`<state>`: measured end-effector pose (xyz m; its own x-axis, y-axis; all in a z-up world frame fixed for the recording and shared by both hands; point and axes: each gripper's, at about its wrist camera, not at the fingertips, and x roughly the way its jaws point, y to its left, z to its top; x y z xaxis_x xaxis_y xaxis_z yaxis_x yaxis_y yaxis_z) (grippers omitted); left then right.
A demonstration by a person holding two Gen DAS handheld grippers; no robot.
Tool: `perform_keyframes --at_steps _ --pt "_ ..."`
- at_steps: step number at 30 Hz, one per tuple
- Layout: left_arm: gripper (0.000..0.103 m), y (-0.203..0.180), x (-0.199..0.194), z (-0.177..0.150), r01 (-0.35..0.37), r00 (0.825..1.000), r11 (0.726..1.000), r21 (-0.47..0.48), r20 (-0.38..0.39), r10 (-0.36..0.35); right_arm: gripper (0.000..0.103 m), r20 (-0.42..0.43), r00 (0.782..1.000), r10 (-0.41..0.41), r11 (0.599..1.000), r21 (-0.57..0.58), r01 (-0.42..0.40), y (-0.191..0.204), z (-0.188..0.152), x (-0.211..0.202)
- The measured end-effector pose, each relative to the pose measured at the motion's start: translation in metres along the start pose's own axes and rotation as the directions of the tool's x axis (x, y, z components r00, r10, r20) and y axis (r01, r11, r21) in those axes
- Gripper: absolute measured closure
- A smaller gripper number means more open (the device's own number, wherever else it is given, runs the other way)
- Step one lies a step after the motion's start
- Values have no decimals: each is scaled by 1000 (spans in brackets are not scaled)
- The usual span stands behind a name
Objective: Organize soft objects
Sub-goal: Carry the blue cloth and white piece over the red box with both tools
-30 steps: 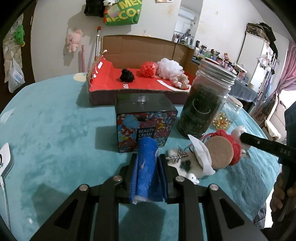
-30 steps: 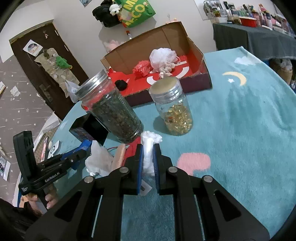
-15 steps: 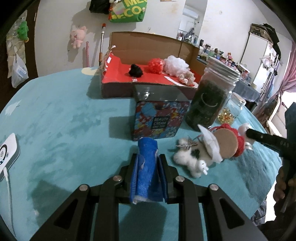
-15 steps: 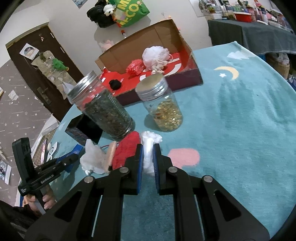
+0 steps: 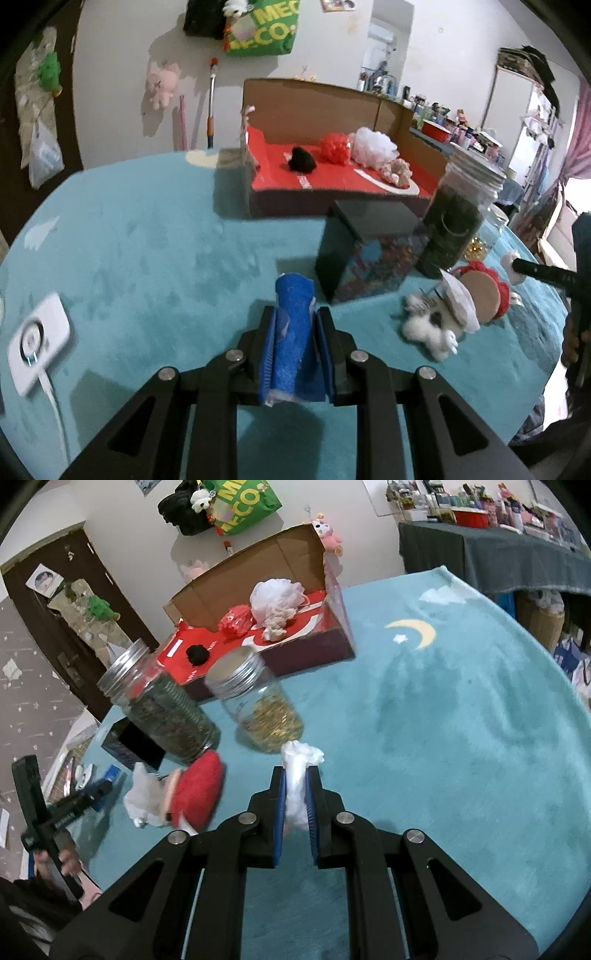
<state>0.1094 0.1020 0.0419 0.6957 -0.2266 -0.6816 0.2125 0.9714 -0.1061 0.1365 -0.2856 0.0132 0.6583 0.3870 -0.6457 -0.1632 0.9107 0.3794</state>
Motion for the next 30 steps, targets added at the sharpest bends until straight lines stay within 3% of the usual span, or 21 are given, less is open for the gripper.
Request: perform_keyframes --at_steps 17,30 --pt "80 10 39 51 76 997 975 207 -31 -71 93 -33 999 -8 969 -246 -1 -1 62 26" --pt "80 1 40 95 142 989 953 267 -13 -144 93 -53 995 79 951 -296 -91 12 98 32"
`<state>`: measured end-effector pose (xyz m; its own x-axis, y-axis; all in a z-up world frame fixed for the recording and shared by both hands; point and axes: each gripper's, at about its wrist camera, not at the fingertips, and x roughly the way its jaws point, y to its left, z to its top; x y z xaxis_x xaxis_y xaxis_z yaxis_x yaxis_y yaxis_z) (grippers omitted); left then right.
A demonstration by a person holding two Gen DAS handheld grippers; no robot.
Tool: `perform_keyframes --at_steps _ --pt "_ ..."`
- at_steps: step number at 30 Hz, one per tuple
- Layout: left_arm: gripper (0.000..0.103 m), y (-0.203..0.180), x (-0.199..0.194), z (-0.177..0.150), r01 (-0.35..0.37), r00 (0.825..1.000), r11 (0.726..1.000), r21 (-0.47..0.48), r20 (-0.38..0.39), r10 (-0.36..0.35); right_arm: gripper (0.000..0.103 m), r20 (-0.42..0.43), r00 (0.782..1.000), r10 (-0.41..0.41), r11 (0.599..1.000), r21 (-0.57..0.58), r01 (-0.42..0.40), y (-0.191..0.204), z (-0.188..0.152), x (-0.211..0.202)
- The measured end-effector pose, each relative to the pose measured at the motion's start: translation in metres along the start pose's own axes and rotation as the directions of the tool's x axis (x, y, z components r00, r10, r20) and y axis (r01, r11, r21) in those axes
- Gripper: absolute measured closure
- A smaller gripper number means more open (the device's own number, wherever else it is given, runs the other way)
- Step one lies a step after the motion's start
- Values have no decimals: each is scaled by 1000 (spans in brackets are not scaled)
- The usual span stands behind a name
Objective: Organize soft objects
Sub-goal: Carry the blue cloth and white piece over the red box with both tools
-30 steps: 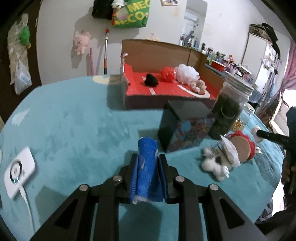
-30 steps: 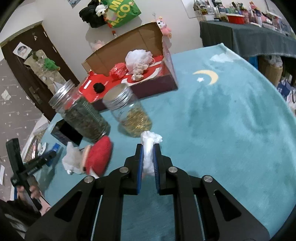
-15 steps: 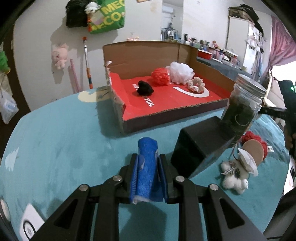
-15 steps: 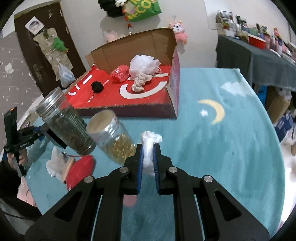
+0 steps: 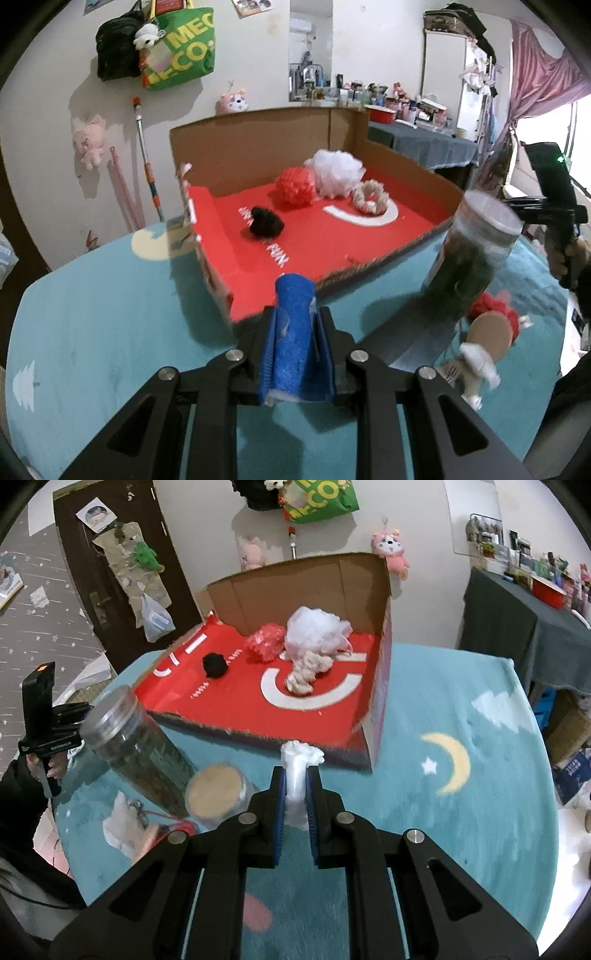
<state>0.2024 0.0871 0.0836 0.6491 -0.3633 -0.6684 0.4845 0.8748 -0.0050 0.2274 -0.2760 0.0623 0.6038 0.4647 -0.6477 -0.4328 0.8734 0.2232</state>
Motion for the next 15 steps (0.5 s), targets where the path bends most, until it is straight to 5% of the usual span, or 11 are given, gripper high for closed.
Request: perform_keyframes --at_steps 6,15 --pt "80 3 15 29 24 1000 998 -54 -19 -25 93 6 999 40 999 6 -40 2 30 7" --pt "80 1 56 58 -20 992 993 -120 -130 5 93 -111 992 -51 998 40 55 4 72 56"
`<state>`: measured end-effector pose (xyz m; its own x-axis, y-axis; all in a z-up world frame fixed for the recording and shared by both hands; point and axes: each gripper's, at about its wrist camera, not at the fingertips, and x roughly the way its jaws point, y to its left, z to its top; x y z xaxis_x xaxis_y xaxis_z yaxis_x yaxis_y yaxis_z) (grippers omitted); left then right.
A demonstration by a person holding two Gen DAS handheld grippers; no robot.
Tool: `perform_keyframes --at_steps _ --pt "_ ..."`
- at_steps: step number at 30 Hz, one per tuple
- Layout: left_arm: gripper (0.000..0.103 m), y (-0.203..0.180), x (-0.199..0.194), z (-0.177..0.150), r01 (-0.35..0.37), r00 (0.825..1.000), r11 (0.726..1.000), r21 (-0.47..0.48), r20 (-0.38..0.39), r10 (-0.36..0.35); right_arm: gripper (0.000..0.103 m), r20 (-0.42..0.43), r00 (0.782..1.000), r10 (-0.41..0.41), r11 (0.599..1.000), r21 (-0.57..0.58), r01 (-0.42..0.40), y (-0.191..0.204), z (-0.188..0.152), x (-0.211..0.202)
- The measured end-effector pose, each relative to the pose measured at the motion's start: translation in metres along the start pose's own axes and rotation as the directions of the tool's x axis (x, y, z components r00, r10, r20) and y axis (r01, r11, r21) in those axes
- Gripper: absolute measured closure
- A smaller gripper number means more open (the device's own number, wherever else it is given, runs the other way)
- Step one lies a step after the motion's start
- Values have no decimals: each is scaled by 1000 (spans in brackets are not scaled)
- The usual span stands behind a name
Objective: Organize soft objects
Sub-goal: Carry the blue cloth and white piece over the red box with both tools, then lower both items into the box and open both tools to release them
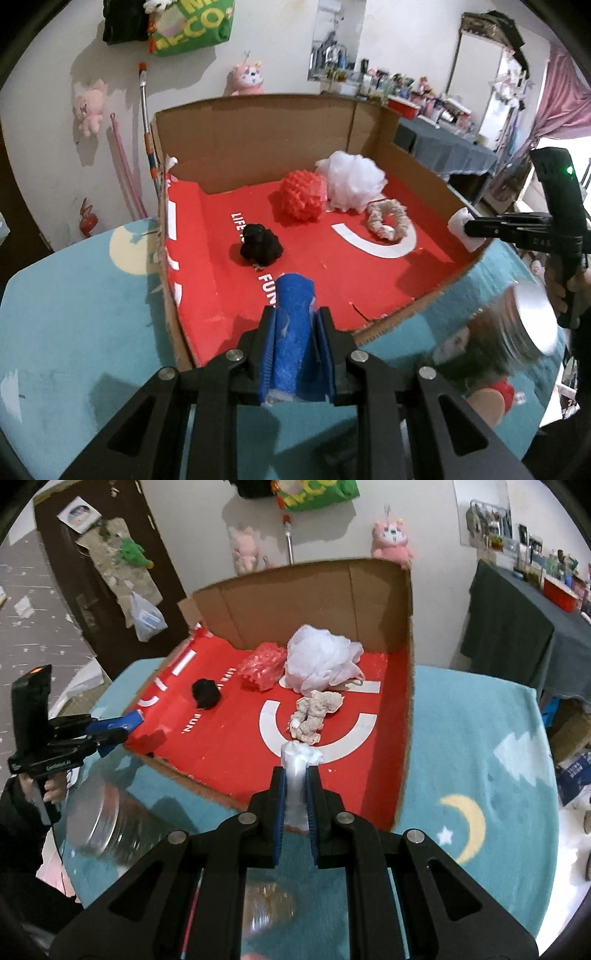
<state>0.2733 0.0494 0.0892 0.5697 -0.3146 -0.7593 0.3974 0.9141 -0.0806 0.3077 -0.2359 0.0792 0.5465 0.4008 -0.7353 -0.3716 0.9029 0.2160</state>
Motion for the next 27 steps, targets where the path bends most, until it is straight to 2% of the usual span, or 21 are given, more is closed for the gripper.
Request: perform_keyframes --at_steps 4,11,17,27 --pt "80 -6 21 10 -61 997 998 18 -47 61 93 -75 996 -53 999 10 54 -1 13 25" --pt "80 -7 55 18 -110 986 994 27 -125 113 93 -176 974 -143 990 -12 143 -4 22 60" --pt "80 -1 71 21 -138 979 990 18 -147 139 93 -202 950 -236 971 -94 221 4 21 75" --pt "79 0 81 22 -144 976 989 21 -161 146 92 -214 930 -299 950 -161 268 12 20 87"
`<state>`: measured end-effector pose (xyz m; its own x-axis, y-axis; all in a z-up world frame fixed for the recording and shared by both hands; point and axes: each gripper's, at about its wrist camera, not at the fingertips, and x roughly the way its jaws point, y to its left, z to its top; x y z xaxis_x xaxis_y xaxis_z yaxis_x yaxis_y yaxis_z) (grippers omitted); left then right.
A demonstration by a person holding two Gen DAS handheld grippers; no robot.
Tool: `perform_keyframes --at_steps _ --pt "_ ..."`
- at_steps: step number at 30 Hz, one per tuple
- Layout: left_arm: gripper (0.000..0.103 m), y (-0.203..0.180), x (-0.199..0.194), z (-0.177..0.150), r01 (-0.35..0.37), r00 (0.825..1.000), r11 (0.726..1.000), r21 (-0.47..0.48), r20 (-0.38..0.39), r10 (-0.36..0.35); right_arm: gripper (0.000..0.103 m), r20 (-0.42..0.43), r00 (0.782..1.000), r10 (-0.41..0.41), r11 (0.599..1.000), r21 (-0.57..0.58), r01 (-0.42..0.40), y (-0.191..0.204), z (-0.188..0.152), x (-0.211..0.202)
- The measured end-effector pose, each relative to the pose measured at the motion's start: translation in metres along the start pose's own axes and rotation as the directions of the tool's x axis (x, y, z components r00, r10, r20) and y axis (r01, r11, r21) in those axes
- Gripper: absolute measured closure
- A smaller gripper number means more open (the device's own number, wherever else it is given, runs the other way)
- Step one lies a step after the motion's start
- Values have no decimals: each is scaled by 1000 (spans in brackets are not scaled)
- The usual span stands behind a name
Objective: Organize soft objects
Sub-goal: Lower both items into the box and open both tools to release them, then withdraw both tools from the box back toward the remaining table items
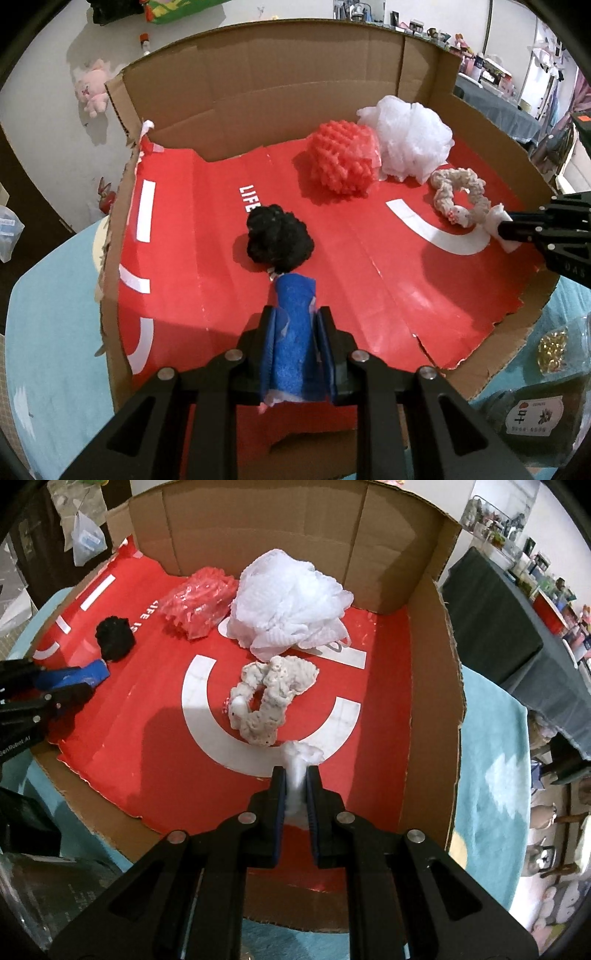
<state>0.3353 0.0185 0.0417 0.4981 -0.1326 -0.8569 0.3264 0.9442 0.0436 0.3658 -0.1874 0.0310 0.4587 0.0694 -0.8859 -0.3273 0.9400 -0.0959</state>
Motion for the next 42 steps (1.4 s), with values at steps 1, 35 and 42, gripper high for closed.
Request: perform_keyframes --at_steps 1,35,42 --pt "79 0 1 1 1 1000 1000 -1 0 -1 92 -2 1000 -3 1000 -4 3 0 0 0" --pt "5 -10 -132 -17 50 937 998 -46 349 -31 28 172 985 -7 1000 19 4 15 -11 -86" --pt "0 -35 -196 -44 50 883 998 -45 468 -23 27 329 944 16 992 111 -55 15 -40 -161"
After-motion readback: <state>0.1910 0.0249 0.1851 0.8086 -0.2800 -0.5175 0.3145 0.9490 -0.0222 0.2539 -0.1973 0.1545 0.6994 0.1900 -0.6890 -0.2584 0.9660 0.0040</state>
